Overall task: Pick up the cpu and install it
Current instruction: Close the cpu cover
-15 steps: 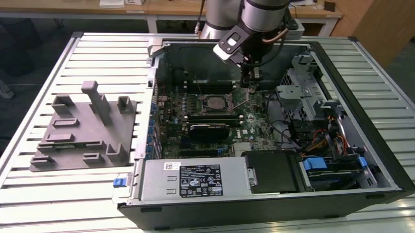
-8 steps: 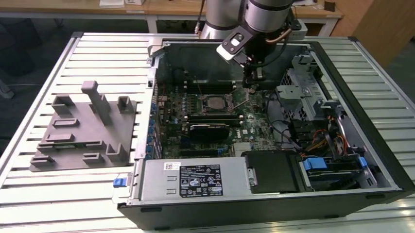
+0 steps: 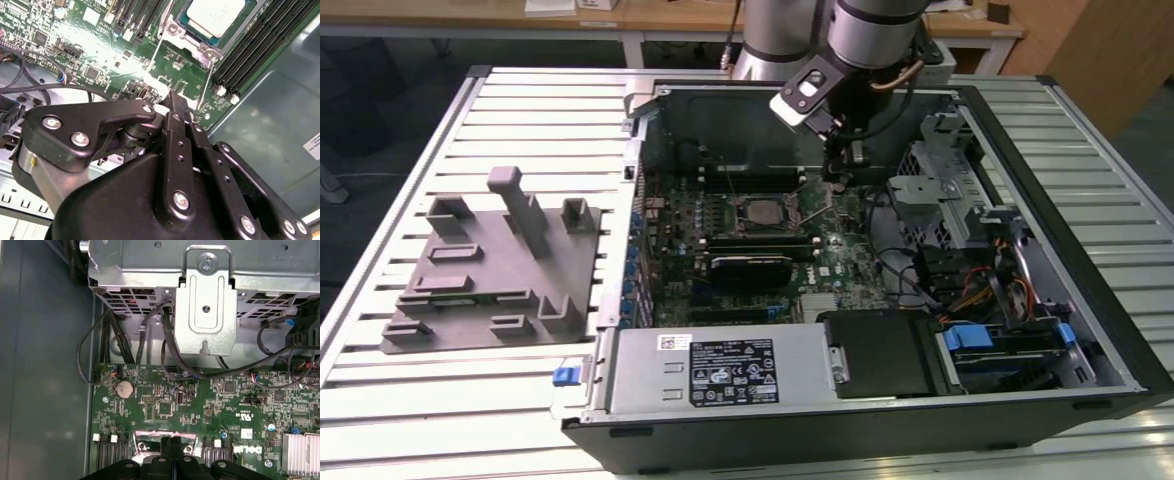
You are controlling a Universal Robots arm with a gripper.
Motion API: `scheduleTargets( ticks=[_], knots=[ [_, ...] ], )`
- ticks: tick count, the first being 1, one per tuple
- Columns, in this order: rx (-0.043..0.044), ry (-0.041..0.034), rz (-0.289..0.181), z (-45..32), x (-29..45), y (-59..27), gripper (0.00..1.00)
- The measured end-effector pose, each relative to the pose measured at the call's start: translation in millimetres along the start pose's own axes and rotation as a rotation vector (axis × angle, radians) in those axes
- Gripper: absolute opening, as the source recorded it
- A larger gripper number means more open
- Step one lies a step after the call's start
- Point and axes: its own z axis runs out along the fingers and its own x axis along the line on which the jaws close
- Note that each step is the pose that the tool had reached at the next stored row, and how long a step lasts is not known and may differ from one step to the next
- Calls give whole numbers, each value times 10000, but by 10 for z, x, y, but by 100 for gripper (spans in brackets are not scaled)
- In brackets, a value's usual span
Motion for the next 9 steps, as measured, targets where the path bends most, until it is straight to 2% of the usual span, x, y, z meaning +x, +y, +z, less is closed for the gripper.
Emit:
scheduleTargets(
  ticks=[9],
  knots=[
    [6, 2, 1, 64, 32, 94, 11]
  ],
)
